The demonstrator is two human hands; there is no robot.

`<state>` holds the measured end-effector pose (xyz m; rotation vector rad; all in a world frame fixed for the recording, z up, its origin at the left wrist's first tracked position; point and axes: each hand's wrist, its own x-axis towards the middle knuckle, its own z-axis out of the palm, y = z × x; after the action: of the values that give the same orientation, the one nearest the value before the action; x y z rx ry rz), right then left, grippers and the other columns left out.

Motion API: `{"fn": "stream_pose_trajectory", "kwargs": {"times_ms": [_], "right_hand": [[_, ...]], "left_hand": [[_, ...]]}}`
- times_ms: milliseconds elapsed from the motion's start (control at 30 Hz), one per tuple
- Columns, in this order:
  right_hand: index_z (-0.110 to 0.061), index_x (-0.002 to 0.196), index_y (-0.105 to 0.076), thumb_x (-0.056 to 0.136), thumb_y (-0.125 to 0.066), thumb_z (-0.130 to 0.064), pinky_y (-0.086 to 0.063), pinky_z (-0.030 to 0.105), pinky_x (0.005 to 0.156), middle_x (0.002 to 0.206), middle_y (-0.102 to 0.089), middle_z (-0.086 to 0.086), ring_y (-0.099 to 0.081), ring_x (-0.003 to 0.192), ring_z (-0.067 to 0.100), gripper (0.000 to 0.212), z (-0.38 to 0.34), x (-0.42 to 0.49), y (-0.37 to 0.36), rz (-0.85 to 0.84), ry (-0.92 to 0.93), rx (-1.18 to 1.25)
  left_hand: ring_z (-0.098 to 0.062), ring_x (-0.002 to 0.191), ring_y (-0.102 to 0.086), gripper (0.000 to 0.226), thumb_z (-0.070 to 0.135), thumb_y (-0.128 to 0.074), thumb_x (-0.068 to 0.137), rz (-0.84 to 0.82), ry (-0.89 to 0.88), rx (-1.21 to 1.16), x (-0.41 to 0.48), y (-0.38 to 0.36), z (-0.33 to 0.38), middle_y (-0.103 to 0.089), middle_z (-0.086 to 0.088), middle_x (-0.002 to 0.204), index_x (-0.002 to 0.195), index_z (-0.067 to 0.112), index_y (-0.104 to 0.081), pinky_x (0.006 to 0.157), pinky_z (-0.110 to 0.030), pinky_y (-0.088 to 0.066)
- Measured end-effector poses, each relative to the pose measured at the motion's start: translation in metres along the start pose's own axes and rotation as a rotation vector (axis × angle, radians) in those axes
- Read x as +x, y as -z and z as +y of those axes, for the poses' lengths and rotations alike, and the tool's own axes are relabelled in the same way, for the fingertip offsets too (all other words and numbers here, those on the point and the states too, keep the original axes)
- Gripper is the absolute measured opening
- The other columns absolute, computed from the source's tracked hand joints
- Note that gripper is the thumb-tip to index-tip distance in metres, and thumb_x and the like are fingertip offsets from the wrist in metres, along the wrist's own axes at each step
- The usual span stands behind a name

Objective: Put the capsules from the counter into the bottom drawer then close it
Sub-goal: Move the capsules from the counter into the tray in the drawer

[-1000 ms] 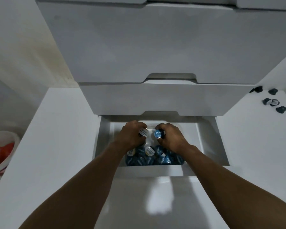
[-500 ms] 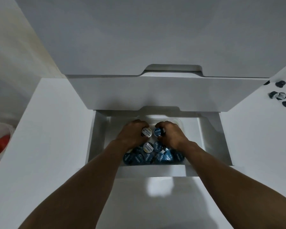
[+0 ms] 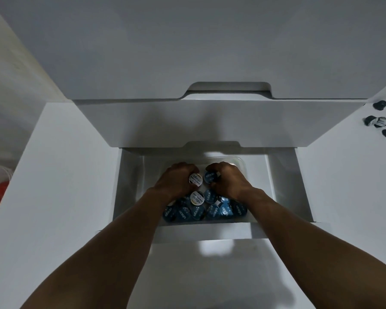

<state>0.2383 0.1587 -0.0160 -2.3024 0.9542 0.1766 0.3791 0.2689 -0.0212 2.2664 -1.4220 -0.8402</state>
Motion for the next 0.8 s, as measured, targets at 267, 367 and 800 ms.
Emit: {"fn": "stream_pose_trajectory", "kwargs": {"times_ms": [267, 367, 800], "right_hand": [[-0.017, 0.126, -0.061, 0.086, -0.064, -0.010, -0.039, 0.017, 0.093, 0.126, -0.063, 0.006, -0.059, 0.113, 0.022, 0.041, 0.0030, 0.0005, 0.0009, 0.010, -0.002, 0.037], [-0.018, 0.124, -0.063, 0.085, -0.065, -0.008, -0.044, 0.022, 0.096, 0.124, -0.065, 0.007, -0.060, 0.111, 0.023, 0.040, 0.0035, 0.0005, 0.0010, 0.018, -0.013, 0.047], [-0.018, 0.119, -0.066, 0.087, -0.063, -0.010, -0.049, 0.023, 0.085, 0.115, -0.067, 0.010, -0.062, 0.103, 0.023, 0.033, 0.0023, -0.0024, 0.0071, -0.008, -0.030, 0.060]], "left_hand": [[-0.022, 0.111, -0.056, 0.045, 0.032, -0.070, 0.080, -0.021, -0.014, -0.023, 0.0037, 0.0044, -0.0011, -0.060, -0.005, 0.121, 0.123, 0.021, -0.059, 0.094, -0.030, -0.046], [-0.023, 0.110, -0.057, 0.039, 0.027, -0.067, 0.083, -0.019, -0.019, -0.005, 0.0051, 0.0033, -0.0003, -0.062, -0.007, 0.121, 0.121, 0.019, -0.061, 0.095, -0.032, -0.046], [-0.022, 0.105, -0.061, 0.030, 0.026, -0.068, 0.081, -0.018, -0.011, 0.010, 0.0079, 0.0045, -0.0004, -0.068, -0.004, 0.112, 0.110, 0.023, -0.066, 0.092, -0.036, -0.050]]}}
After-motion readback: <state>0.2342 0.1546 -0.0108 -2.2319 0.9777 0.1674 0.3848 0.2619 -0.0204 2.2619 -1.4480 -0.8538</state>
